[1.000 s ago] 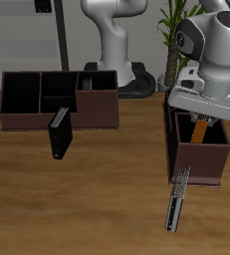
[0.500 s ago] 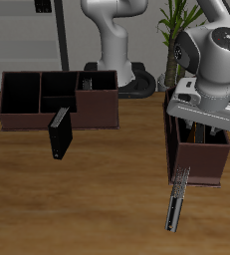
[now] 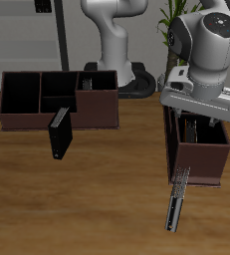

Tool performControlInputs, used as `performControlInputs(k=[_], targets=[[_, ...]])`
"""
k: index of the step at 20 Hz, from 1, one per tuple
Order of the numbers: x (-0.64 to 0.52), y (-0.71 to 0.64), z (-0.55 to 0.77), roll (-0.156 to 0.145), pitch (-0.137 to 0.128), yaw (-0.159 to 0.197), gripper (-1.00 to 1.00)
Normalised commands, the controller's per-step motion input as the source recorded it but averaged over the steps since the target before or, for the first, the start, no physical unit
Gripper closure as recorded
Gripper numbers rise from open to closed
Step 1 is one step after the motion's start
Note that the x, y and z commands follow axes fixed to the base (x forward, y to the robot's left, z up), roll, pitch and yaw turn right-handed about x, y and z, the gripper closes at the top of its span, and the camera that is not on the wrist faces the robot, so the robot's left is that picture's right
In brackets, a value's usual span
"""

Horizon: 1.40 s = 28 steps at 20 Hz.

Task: Place the right striped book into the back desk caddy's right compartment and place the orange book into the left desk caddy's right compartment and place the black book into the left desk caddy's left compartment

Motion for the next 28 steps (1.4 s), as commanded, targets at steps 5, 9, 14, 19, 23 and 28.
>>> performControlInputs(k=[5,9,14,19,23,28], targets=[[-0.13,-0.62,0.37,0.011,-0.034,0.035,-1.00],[-0.14,-0.91,0.39,0.038,-0.036,0.031,-1.00],[-0.23,-0.73,0.26,0.062,-0.067,0.075,-1.00],[-0.18,-0.88,0.02,0.107,-0.053,0.170,-1.00],[0.00,-0.87,0.02,0.045,-0.040,0.036,-1.00],[-0.06,-0.80,-0.06,0.000,-0.061,0.019,-1.00]])
